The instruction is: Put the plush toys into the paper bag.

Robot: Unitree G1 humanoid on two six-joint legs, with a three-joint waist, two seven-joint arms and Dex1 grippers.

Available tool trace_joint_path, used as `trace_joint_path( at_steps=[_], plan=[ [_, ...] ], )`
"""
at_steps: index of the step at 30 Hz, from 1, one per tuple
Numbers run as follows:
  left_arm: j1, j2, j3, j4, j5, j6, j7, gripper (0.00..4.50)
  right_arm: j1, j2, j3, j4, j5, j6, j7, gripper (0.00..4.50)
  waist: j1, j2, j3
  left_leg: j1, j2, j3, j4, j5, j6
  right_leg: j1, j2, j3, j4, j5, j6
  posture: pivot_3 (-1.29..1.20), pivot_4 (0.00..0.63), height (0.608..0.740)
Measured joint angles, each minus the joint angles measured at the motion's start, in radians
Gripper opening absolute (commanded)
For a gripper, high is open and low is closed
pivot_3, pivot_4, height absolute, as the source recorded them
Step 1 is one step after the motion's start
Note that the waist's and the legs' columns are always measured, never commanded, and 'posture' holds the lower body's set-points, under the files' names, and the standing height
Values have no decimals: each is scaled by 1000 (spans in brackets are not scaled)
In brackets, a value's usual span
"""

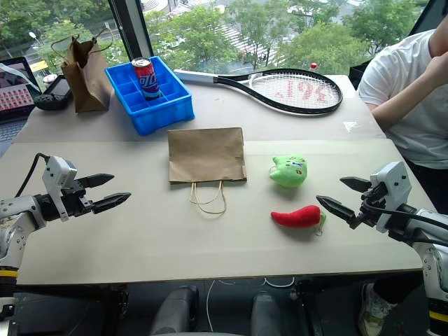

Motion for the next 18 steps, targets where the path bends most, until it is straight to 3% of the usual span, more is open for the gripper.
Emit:
trace_joint_path(
  at_steps=[3, 9, 14, 18],
  plan=[
    [-27, 3, -2, 15, -28, 24, -55, 4500, -1, -10, 0, -7, 5, 14, 8, 4446, 0, 0, 0, -1, 0, 0, 0, 0, 0, -1, 0, 0, 1, 0, 0, 0, 150, 734],
    [-304, 120, -107, -34, -116, 105, -355, 4500, -139, -237, 26, -220, 190, 238, 120, 4446, 0, 1, 5, 3, 0, 0, 0, -1, -2, 2, 0, 0, 1, -1, -1, 0, 150, 734],
    [-447, 37, -284, 47, -17, 36, -427, 4500, -266, -278, 128, -341, 333, 434, 77, 4446, 1, 1, 5, -2, 0, 0, 1, 3, 4, -1, 0, 0, 1, -1, -2, 0, 150, 734],
    [-518, -13, -364, 132, 69, -75, -464, 4500, -338, -270, 171, -400, 376, 483, 19, 4446, 0, -1, 6, -6, 0, -1, 3, 3, 5, -3, 0, 0, 1, 1, -5, 0, 150, 734]
  ],
)
